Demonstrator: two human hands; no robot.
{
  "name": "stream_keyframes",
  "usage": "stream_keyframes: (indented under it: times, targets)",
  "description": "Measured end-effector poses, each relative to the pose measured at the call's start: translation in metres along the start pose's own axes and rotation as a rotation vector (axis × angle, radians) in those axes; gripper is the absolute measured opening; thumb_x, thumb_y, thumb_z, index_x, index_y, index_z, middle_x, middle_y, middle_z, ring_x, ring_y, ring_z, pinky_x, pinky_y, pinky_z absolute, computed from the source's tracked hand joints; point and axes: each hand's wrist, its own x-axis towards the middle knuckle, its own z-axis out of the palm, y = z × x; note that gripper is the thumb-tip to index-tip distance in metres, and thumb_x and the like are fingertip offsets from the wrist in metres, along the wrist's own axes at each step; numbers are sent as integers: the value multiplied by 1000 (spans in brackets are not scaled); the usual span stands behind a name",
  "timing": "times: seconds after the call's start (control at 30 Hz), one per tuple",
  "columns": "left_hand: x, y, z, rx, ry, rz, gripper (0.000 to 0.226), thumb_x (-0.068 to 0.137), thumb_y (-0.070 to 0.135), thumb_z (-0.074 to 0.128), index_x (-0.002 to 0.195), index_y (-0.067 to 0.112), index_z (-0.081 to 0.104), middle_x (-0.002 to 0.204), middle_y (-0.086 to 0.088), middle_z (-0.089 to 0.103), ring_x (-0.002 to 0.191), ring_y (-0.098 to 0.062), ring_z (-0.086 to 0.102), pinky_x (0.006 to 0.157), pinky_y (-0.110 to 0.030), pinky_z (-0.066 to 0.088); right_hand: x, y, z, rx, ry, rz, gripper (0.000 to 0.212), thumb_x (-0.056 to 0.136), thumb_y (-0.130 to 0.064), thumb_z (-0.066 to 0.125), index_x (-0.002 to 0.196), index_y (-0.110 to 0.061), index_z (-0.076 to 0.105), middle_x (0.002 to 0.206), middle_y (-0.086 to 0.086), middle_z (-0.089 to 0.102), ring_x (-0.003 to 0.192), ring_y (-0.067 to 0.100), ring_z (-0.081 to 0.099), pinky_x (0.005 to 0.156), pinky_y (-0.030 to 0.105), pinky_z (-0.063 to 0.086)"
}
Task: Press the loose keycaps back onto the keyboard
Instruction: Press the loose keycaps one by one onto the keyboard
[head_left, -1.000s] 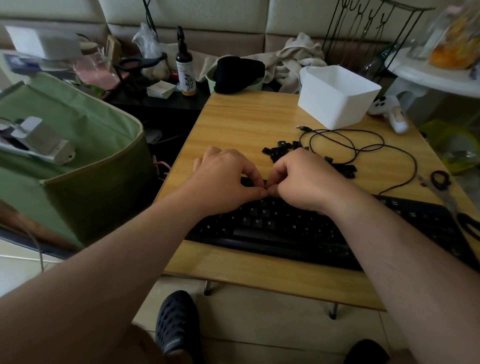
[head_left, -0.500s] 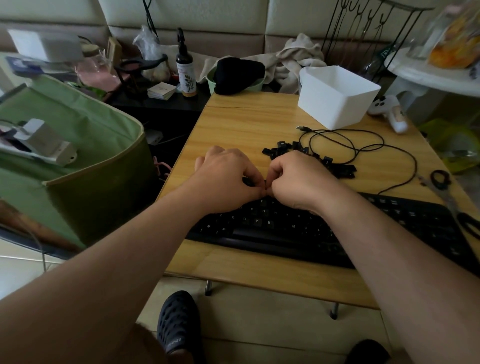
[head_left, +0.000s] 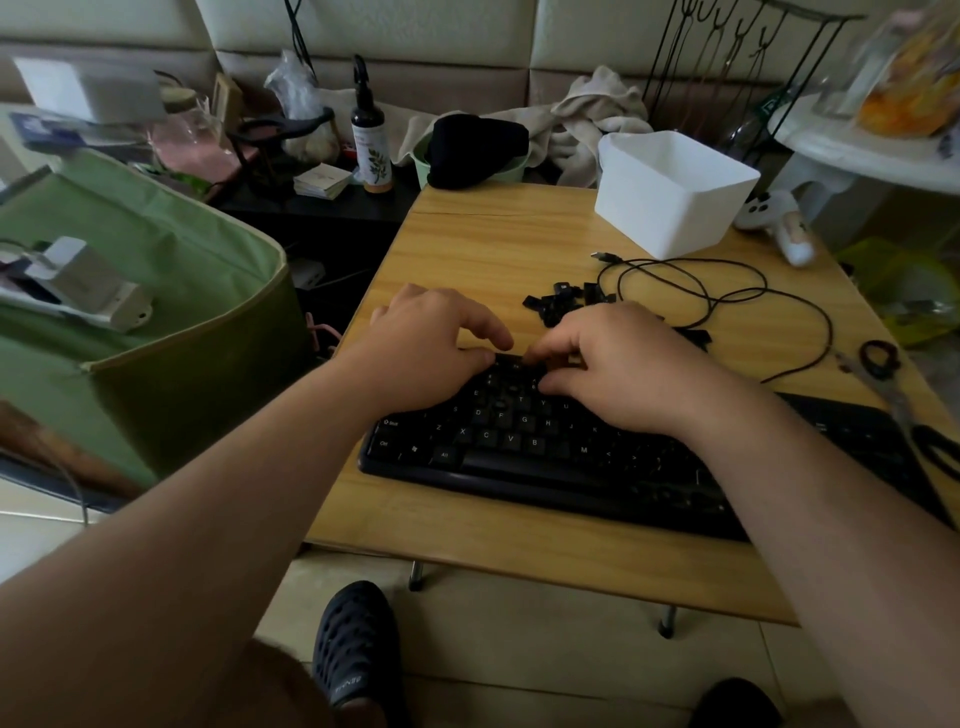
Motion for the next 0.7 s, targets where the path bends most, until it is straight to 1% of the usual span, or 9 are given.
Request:
stream_keyframes:
  times: [0.1, 0.2, 0.27, 0.33, 0.4, 0.5, 0.57, 0.63, 0.7]
  targets:
    - [-1, 1, 1, -2, 11, 6, 19, 97, 41, 65, 109, 56, 68, 129, 14, 63, 137, -20, 37, 114, -54, 34, 0, -3, 6, -42, 26, -27, 23, 93, -37, 75, 116, -37, 76, 104, -12, 68, 101, 11, 60, 83, 28, 45]
    - [-3, 4, 2, -5, -9, 9, 21, 99, 37, 62, 114, 51, 69, 116, 14, 62, 136, -20, 38, 113, -52, 36, 6, -4, 11, -87, -8, -84, 27, 94, -28, 74, 115, -43, 76, 97, -16, 58, 99, 11, 55, 86, 28, 44]
    - [-5, 6, 3, -10, -13, 8, 23, 100, 35, 61, 115, 50, 69, 111, 14, 59, 136, -20, 39, 113, -52, 37, 10, -2, 11, -120, -37, -100, 32, 94, -20, 73, 113, -45, 76, 103, -14, 62, 105, 14, 59, 93, 33, 50]
    - [-6, 6, 4, -10, -10, 10, 23, 100, 35, 61, 115, 51, 69, 115, 14, 62, 135, -20, 40, 112, -52, 37, 12, 1, 9, -138, -53, -109, 37, 94, -14, 71, 112, -45, 76, 106, -14, 64, 106, 14, 60, 95, 37, 52]
    - [-7, 6, 4, -9, -9, 8, 22, 101, 36, 61, 114, 51, 69, 121, 12, 65, 135, -21, 40, 112, -52, 37, 13, 2, 6, -139, -53, -133, 34, 93, -15, 73, 110, -45, 77, 102, -16, 63, 102, 11, 60, 93, 37, 53]
    - [-8, 6, 3, -5, -10, 5, 21, 101, 36, 61, 114, 51, 69, 120, 11, 65, 135, -21, 40, 113, -52, 36, 15, 2, 3, -148, -62, -185, 31, 91, -19, 76, 108, -45, 77, 98, -17, 62, 96, 9, 61, 89, 37, 54]
    - [-8, 7, 1, -2, -16, 4, 22, 102, 36, 60, 115, 51, 69, 110, 15, 61, 135, -20, 41, 112, -50, 37, 16, 2, 0, -213, -88, -236, 29, 93, -22, 75, 111, -43, 76, 100, -15, 63, 98, 11, 60, 88, 38, 54]
    - [-9, 9, 1, 0, -28, -6, 23, 102, 35, 60, 117, 50, 69, 95, 20, 49, 133, -20, 41, 112, -48, 36, 18, 1, -4, -296, -115, -305, 26, 94, -26, 72, 114, -42, 75, 102, -15, 62, 102, 11, 58, 88, 37, 53]
    - [-8, 9, 1, 12, -33, 4, 23, 102, 36, 59, 117, 51, 69, 98, 18, 50, 134, -20, 40, 112, -48, 36, 19, 0, -7, -353, -132, -377, 25, 95, -28, 71, 116, -41, 75, 102, -16, 63, 103, 11, 59, 88, 37, 53]
